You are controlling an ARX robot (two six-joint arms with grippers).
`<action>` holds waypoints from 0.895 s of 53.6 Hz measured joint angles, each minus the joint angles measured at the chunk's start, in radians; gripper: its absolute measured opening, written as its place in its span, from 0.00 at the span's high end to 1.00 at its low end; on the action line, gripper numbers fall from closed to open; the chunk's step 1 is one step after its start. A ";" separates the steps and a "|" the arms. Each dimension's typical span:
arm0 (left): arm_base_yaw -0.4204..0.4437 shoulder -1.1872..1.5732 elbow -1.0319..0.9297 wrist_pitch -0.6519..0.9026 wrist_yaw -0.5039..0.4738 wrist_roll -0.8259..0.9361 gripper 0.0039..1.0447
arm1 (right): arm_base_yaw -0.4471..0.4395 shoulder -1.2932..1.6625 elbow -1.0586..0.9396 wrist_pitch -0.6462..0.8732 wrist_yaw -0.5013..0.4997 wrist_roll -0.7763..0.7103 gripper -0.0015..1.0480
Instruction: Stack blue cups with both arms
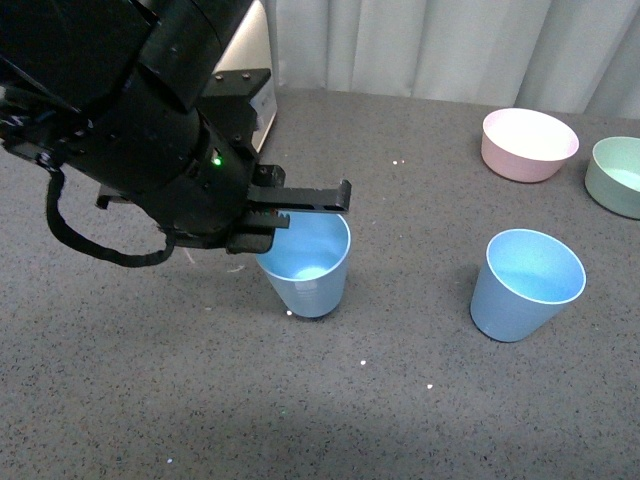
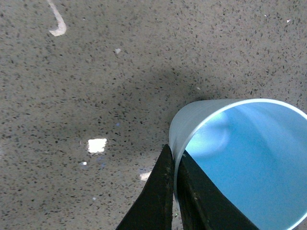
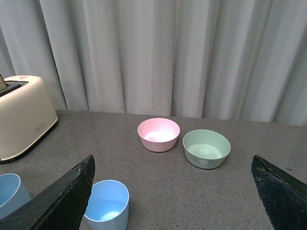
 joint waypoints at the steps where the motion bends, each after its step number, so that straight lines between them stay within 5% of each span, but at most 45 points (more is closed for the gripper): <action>1: -0.004 0.005 0.004 -0.003 0.002 -0.006 0.97 | 0.000 0.000 0.000 0.000 0.000 0.000 0.09; 35: -0.066 0.064 0.079 -0.043 -0.014 -0.066 0.97 | 0.000 0.000 0.000 0.000 0.000 0.000 0.09; 48: -0.062 -0.002 0.080 -0.046 0.021 -0.151 0.51 | 0.000 0.000 0.000 0.000 0.000 0.000 0.09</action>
